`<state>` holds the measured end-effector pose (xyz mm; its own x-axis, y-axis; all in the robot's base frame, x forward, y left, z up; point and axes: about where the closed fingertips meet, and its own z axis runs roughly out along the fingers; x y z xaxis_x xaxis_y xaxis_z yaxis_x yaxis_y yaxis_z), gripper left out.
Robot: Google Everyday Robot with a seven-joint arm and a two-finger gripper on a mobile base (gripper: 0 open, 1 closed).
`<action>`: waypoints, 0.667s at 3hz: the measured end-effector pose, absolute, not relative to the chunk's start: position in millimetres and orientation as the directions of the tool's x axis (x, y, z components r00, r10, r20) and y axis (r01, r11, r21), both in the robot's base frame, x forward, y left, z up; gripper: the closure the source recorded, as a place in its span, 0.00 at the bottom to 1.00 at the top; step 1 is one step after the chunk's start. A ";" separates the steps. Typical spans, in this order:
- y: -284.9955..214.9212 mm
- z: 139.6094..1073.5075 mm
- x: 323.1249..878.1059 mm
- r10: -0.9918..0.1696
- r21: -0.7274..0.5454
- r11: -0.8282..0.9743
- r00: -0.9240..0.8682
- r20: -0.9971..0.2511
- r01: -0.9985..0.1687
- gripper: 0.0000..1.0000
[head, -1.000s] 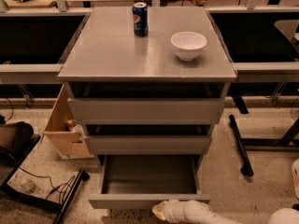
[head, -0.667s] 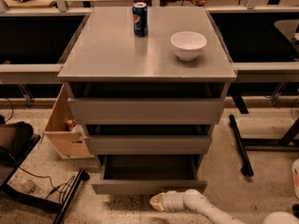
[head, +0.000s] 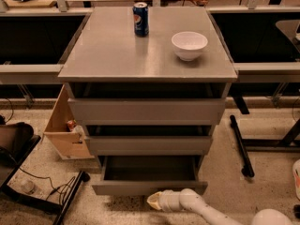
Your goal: Close bottom drawer
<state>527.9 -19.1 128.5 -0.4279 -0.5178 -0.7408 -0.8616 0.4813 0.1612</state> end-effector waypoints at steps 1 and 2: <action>0.0 105.4 556.0 -0.506 0.133 0.468 -0.388 -0.770 -0.874 1.00; 1.4 102.9 562.0 -0.504 0.124 0.466 -0.378 -0.776 -0.876 1.00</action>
Offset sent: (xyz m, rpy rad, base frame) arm 0.1240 0.0123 -0.0440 0.0336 -0.1920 -0.0030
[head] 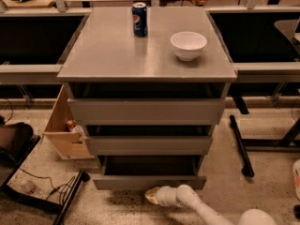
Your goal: Close bottom drawer
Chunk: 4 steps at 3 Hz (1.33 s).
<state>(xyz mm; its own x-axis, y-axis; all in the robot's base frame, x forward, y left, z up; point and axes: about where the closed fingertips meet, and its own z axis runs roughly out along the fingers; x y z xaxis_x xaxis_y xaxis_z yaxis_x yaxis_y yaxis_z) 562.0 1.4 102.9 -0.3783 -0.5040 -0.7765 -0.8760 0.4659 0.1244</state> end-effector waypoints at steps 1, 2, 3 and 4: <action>-4.2 115.1 599.1 -0.516 0.054 0.473 -0.326 -0.792 -0.879 1.00; -4.6 115.1 597.5 -0.516 0.054 0.473 -0.326 -0.792 -0.879 1.00; -4.6 115.1 597.5 -0.516 0.054 0.473 -0.326 -0.792 -0.879 0.82; -4.5 115.1 597.5 -0.516 0.054 0.473 -0.326 -0.792 -0.879 0.51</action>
Offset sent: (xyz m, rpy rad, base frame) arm 0.1712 -0.0344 0.0791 -0.1281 -0.2798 -0.0044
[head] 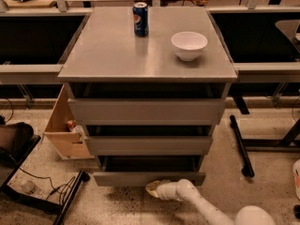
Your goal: Close bottom drawer
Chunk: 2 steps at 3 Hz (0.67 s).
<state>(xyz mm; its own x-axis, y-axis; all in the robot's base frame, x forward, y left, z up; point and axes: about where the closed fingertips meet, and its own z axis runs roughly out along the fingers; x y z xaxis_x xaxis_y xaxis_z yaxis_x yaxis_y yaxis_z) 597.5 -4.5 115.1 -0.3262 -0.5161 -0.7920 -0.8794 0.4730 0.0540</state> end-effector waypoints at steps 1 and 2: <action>-4.5 115.1 597.5 -0.516 0.054 0.473 -0.326 -0.792 -0.879 0.28; -4.5 115.1 597.5 -0.516 0.054 0.473 -0.326 -0.792 -0.879 0.05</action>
Offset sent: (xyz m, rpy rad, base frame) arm 0.0000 0.0000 0.0000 0.0000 0.0000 0.0000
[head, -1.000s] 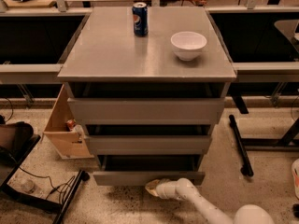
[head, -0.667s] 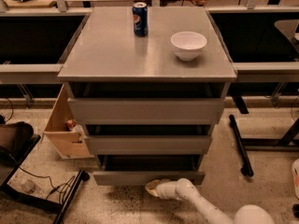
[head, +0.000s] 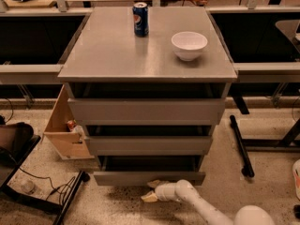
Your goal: Close bottom drawer
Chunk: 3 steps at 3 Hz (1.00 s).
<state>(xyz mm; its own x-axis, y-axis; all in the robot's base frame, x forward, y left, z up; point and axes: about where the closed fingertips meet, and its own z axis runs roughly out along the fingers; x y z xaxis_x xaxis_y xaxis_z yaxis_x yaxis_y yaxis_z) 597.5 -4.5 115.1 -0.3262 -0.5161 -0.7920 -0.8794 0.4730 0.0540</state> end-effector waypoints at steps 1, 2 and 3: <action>-4.4 115.0 597.4 -0.516 0.054 0.473 -0.326 -0.792 -0.879 0.00; -4.3 115.0 597.4 -0.516 0.054 0.473 -0.326 -0.792 -0.879 0.00; -4.3 115.0 597.4 -0.516 0.054 0.473 -0.326 -0.792 -0.879 0.18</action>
Offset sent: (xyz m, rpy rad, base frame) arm 0.0000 0.0000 0.0000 0.0000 0.0000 0.0000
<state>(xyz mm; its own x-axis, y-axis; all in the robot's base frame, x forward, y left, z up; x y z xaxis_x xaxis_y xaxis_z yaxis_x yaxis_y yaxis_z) 597.4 -4.3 115.0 -0.3262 -0.5161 -0.7920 -0.8795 0.4728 0.0541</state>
